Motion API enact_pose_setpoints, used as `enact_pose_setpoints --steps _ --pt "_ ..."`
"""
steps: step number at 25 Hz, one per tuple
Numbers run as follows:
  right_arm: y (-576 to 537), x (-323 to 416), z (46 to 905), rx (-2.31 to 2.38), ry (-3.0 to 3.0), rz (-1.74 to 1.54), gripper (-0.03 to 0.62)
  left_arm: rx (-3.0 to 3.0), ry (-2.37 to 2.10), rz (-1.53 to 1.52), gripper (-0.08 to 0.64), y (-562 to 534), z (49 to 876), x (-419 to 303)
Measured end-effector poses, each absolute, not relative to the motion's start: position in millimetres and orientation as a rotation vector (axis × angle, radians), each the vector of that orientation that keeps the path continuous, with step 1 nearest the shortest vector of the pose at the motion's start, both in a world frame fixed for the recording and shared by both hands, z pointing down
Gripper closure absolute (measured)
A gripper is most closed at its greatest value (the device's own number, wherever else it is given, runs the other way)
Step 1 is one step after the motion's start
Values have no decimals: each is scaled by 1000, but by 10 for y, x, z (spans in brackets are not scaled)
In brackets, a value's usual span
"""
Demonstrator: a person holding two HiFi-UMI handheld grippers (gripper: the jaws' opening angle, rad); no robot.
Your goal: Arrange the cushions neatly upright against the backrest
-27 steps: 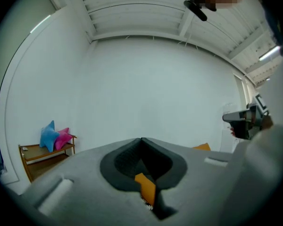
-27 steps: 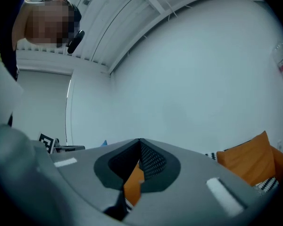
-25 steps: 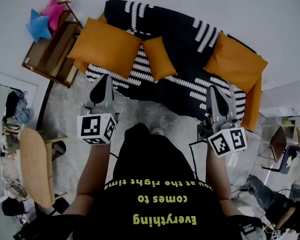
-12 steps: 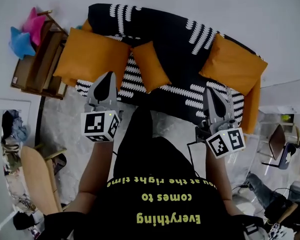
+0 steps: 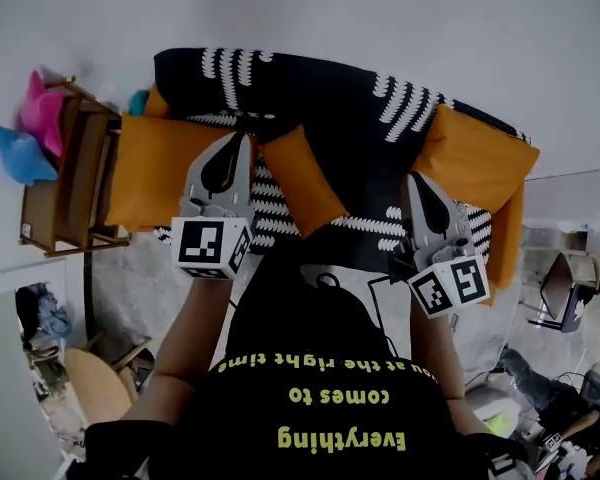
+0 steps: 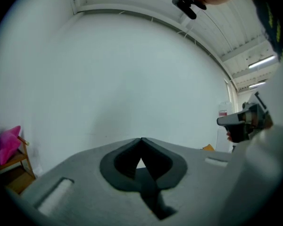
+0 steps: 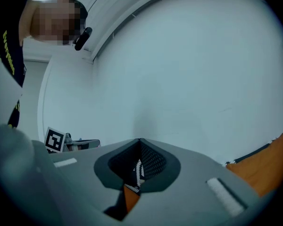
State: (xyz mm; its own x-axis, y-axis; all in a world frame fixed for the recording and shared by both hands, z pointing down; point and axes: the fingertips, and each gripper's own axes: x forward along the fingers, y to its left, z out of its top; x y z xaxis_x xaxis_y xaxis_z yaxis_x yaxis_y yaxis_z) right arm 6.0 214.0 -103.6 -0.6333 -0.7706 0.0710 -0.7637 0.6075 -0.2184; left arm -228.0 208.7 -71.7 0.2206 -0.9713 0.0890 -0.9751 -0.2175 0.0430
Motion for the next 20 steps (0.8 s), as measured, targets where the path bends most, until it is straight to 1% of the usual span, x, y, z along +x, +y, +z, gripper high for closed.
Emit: enact_pose_setpoints --steps 4,11,17,20 --pt "1815 -158 -977 -1349 2783 -386 581 2421 -1845 87 560 1633 -661 -2349" --pt "1428 -142 -640 -1430 2770 -498 581 2418 -1763 141 560 1174 -345 -2320" --pt "1075 11 -110 -1450 2766 -651 581 2359 -1745 243 560 822 123 -2223" --pt "1005 24 335 -1447 2787 -752 581 2348 -1743 278 560 671 461 -2195"
